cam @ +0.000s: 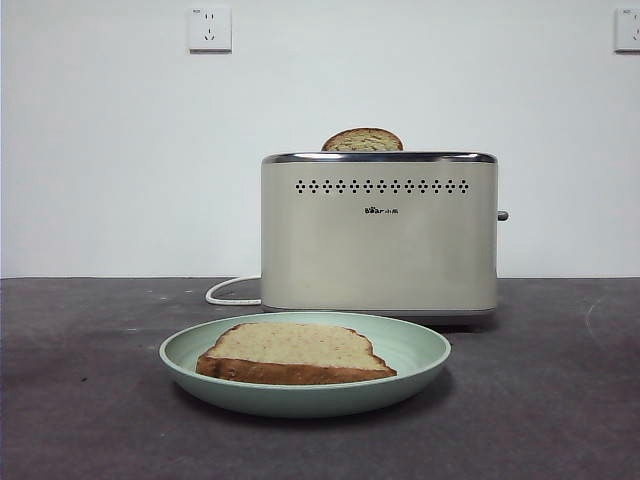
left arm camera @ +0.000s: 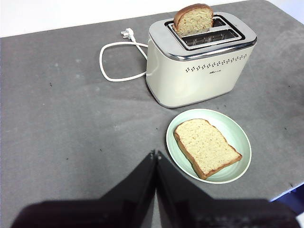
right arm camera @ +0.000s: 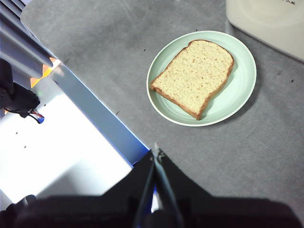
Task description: Take the bread from the toaster,put the bread on the plate,put the plate on the table
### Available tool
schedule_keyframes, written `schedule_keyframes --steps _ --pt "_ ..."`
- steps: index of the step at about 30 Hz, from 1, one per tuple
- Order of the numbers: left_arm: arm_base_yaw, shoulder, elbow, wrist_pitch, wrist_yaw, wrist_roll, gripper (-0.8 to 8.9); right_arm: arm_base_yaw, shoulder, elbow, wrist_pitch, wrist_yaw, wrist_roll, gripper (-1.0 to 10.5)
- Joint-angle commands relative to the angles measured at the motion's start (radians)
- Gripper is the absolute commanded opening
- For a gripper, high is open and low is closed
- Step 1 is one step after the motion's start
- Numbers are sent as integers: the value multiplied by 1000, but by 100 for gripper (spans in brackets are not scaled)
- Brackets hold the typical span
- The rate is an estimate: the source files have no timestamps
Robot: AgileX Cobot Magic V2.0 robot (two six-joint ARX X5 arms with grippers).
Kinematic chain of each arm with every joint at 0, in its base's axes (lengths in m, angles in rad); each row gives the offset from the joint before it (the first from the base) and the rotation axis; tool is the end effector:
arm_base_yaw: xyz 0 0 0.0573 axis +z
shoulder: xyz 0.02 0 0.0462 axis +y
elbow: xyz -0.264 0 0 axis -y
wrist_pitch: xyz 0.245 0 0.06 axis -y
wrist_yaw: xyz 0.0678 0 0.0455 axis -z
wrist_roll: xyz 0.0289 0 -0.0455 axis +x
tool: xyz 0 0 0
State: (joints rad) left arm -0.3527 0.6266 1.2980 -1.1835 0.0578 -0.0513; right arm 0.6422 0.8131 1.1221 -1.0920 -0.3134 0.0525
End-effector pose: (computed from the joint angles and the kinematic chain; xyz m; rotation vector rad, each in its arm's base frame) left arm 0.0416 -0.0171 0.4103 0.0263 0.5201 -0.3881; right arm 0.0918 0.0798 0.3597 -0.0870 0.8244 0.8830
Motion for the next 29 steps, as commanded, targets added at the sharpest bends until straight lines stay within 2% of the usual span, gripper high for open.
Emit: schedule_keyframes --steps 1,6,8,12,15,18,21,29 --pt "1 -3 0 11 -6 43 -3 2 -2 1 5 2 2 2" --pt "2 -3 -3 130 -63 61 -3 2 -2 1 5 2 2 2" --pt "18 -3 -6 203 -98 93 -3 2 -2 1 5 2 2 2" --pt "119 -34 -85 418 -74 182 -3 2 -2 1 5 2 2 2" --pt "221 -107 -259 660 5 212 -3 2 -2 1 5 2 2 2" --pt "291 -198 -473 893 11 212 -3 2 -2 1 5 2 2 2" --pt "340 -289 -677 1041 11 212 -3 2 -2 1 5 2 2 2" --pt "388 -500 -1072 1096 -1 205 -3 2 -2 1 5 2 2 2"
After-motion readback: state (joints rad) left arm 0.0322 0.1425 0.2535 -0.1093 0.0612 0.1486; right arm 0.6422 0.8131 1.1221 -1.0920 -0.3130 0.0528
